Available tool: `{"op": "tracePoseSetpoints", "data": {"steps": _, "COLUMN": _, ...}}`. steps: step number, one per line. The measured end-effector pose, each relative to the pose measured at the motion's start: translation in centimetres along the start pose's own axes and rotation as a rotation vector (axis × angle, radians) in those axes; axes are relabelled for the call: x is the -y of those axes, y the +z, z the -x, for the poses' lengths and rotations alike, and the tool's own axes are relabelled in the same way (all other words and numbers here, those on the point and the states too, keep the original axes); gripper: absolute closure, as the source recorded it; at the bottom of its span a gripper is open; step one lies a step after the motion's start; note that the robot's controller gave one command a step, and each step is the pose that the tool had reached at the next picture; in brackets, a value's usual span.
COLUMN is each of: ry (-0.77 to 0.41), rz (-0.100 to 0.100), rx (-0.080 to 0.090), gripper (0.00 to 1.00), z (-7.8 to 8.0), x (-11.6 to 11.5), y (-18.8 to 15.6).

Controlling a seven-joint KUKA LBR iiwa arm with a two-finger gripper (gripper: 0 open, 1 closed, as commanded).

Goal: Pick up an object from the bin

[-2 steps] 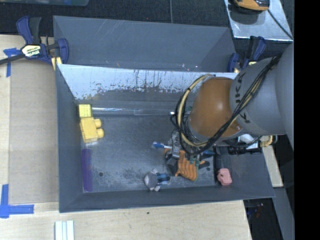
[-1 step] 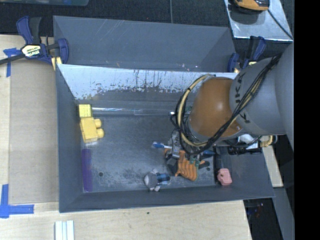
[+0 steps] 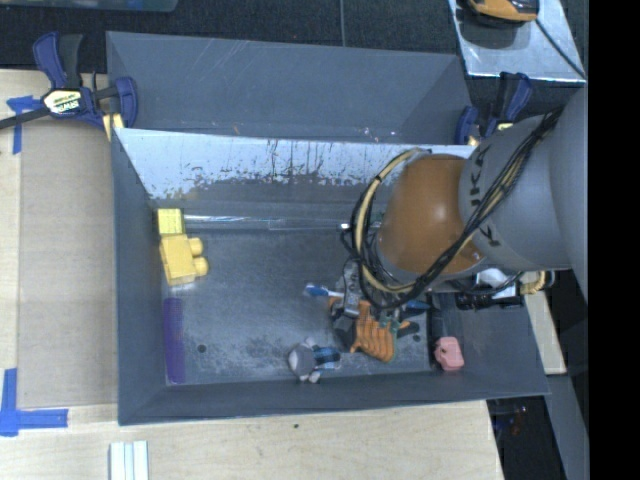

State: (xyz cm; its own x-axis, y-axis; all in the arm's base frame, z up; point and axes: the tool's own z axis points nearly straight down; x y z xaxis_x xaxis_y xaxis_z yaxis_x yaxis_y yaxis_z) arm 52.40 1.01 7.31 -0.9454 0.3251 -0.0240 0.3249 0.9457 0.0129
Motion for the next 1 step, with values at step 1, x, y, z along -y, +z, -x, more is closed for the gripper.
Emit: {"op": "tracePoseSetpoints", "data": {"steps": 1, "ry": 0.001, "rz": 0.000, "rx": 0.000, "gripper": 1.00, "z": 0.00, "x": 0.00, "y": 0.00}}
